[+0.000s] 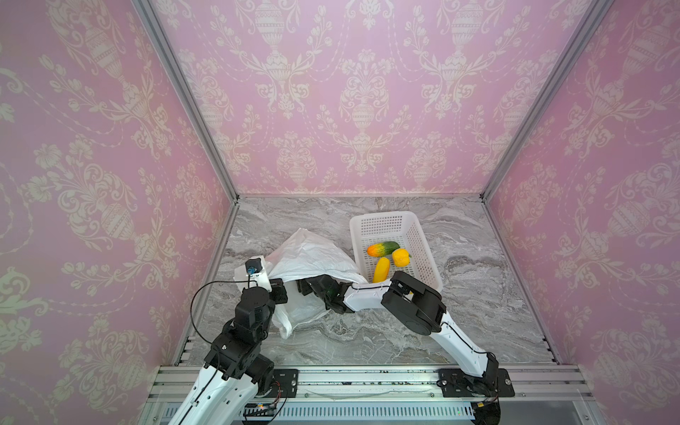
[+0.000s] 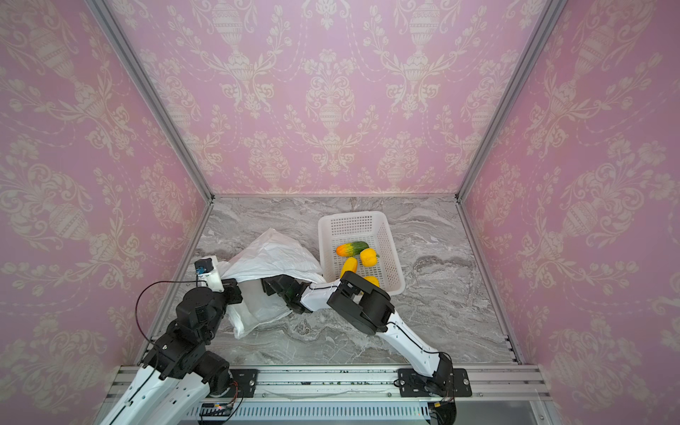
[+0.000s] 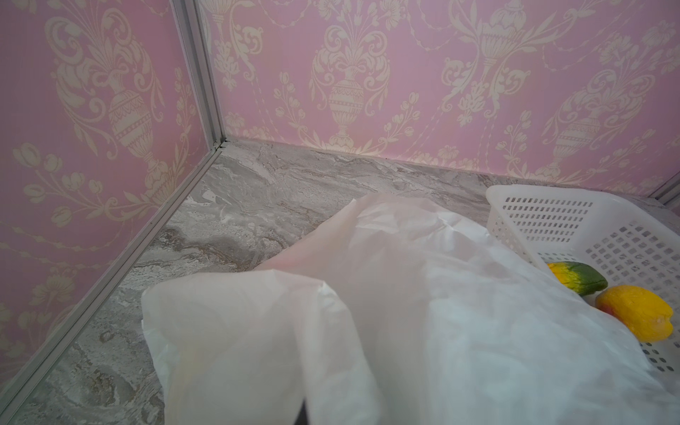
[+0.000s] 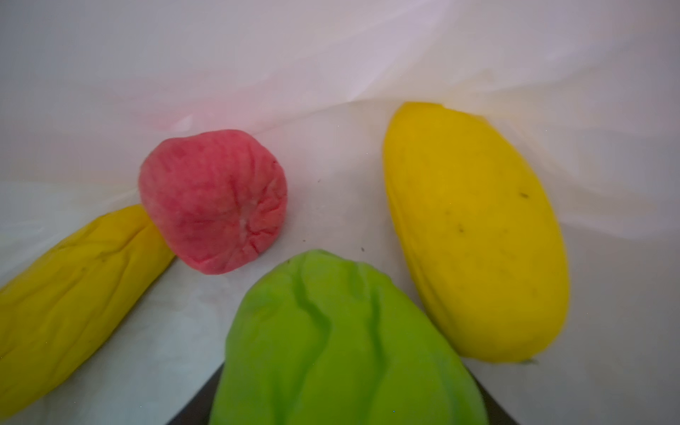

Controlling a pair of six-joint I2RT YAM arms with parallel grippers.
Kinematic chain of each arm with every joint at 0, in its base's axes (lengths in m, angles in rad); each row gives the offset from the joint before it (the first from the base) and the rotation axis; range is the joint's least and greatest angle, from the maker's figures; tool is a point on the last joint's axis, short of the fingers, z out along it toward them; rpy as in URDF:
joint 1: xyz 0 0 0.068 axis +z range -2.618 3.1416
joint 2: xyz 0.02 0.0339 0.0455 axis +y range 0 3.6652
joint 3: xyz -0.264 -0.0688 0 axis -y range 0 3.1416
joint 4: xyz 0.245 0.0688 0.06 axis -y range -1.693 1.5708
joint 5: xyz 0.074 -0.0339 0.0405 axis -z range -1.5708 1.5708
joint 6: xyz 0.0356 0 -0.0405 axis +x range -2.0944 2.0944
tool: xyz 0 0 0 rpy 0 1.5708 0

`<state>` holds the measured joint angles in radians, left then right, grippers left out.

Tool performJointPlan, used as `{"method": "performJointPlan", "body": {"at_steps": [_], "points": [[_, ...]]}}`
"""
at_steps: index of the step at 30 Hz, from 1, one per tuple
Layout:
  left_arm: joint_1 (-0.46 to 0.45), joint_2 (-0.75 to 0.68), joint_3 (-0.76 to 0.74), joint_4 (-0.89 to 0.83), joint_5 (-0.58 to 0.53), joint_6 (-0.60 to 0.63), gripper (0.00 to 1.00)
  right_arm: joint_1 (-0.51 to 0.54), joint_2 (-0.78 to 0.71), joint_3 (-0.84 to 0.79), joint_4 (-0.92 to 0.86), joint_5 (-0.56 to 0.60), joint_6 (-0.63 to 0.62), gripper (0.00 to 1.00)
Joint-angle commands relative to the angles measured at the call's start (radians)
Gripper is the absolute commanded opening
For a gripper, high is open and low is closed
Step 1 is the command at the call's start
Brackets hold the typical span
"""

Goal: Untie the knot of the plastic bag and take out the fruit
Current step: 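Grasp the green fruit in the bag with the right gripper and lift, then carry the green fruit with the right gripper over the basket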

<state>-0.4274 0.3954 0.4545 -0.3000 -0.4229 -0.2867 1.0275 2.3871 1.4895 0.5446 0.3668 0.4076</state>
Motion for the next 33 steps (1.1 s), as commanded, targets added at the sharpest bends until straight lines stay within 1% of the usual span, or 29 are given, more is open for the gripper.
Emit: {"method": "performJointPlan", "body": {"at_steps": [1, 4, 6, 8, 10, 17, 19, 22, 27, 30, 33], "points": [[0.003, 0.006, -0.007, 0.004, 0.022, -0.011, 0.0, -0.016, -0.054, -0.085, 0.093, 0.085, 0.04, 0.43], [0.003, 0.001, -0.009, 0.004, 0.02, -0.01, 0.0, -0.014, -0.077, -0.119, 0.105, 0.088, 0.036, 0.41], [0.003, 0.001, -0.008, 0.004, 0.018, -0.01, 0.0, -0.013, -0.097, -0.155, 0.152, 0.048, 0.021, 0.41], [0.002, 0.003, -0.007, 0.006, 0.018, -0.01, 0.0, -0.005, -0.126, -0.201, 0.225, -0.014, -0.016, 0.41], [0.003, 0.009, -0.007, 0.007, 0.018, -0.008, 0.0, 0.013, -0.159, -0.222, 0.244, -0.055, -0.055, 0.42], [0.002, 0.018, -0.005, 0.008, 0.022, -0.009, 0.0, 0.113, -0.282, -0.303, 0.295, -0.102, -0.236, 0.41], [0.003, 0.019, -0.005, 0.01, 0.021, -0.008, 0.0, 0.142, -0.328, -0.367, 0.33, -0.103, -0.284, 0.41], [0.003, 0.021, -0.007, 0.01, 0.027, -0.01, 0.0, 0.167, -0.398, -0.45, 0.398, -0.101, -0.317, 0.41], [0.003, 0.018, -0.008, 0.006, 0.026, -0.012, 0.0, 0.185, -0.528, -0.591, 0.512, -0.1, -0.339, 0.4], [0.003, 0.025, -0.006, 0.012, 0.022, -0.009, 0.0, 0.187, -0.614, -0.654, 0.515, -0.09, -0.349, 0.39], [0.003, 0.039, -0.002, 0.015, 0.021, -0.009, 0.0, 0.187, -0.73, -0.722, 0.489, -0.04, -0.358, 0.38]]}}
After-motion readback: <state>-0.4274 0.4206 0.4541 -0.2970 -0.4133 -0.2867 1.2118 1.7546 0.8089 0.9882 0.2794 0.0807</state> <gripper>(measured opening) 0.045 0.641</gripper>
